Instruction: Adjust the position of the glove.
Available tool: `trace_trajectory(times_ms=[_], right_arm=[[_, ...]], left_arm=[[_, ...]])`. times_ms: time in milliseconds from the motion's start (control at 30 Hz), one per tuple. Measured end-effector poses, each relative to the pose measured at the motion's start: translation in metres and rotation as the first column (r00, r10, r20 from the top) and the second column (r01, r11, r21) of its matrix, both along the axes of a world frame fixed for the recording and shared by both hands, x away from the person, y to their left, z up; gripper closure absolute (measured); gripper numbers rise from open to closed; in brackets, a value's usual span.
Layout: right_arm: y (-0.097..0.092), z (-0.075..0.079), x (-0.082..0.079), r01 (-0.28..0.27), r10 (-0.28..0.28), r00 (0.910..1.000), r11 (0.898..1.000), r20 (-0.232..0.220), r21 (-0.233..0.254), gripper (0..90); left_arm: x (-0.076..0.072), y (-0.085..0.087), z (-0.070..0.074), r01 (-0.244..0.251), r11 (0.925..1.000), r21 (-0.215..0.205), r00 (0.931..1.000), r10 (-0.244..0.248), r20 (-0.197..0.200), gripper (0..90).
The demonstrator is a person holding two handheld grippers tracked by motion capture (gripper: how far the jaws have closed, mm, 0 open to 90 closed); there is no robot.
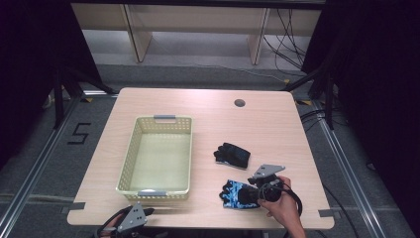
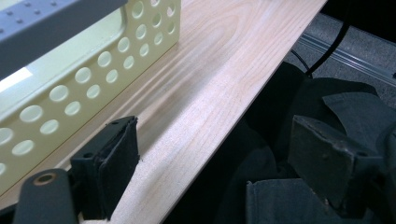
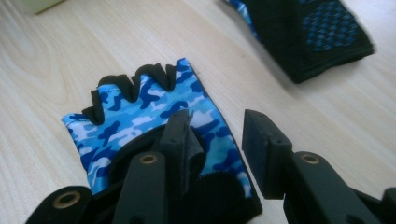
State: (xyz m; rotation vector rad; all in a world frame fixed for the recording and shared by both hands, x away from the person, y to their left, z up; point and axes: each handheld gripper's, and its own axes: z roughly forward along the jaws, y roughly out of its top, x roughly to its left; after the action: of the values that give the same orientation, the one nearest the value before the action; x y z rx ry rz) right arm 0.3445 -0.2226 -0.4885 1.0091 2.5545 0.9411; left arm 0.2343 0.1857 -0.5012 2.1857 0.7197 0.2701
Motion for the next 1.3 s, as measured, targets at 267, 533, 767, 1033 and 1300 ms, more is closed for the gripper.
trace_trajectory(times_ms=[267,533,767,1033,1300], right_arm=[[0.000,-0.011,0.012,-0.027,0.026,0.9979,1.000,-0.060,-0.009,67.4],[-0.004,-0.011,0.017,-0.098,0.097,0.9939,0.995,-0.051,0.001,85.6],[-0.004,-0.006,0.016,-0.115,0.116,0.9932,0.993,-0.017,0.025,89.4],[0.001,0.026,0.011,-0.173,0.170,0.9846,0.982,0.039,0.071,89.4],[-0.003,0.054,0.043,-0.163,0.154,0.9833,0.982,0.097,0.092,89.4]], left_arm=[[0.000,0.000,0.000,-0.001,1.0000,-0.002,1.0000,0.001,0.000,15.8],[-0.001,-0.001,0.000,-0.006,0.9999,-0.014,1.0000,0.006,-0.002,15.8],[-0.001,-0.001,0.000,-0.008,0.9996,-0.025,1.0000,0.008,-0.006,15.8],[0.000,0.000,0.000,0.001,1.0000,-0.001,1.0000,-0.001,0.000,15.8],[-0.001,-0.002,-0.002,-0.039,0.9985,-0.039,0.9989,0.038,-0.026,15.8]])
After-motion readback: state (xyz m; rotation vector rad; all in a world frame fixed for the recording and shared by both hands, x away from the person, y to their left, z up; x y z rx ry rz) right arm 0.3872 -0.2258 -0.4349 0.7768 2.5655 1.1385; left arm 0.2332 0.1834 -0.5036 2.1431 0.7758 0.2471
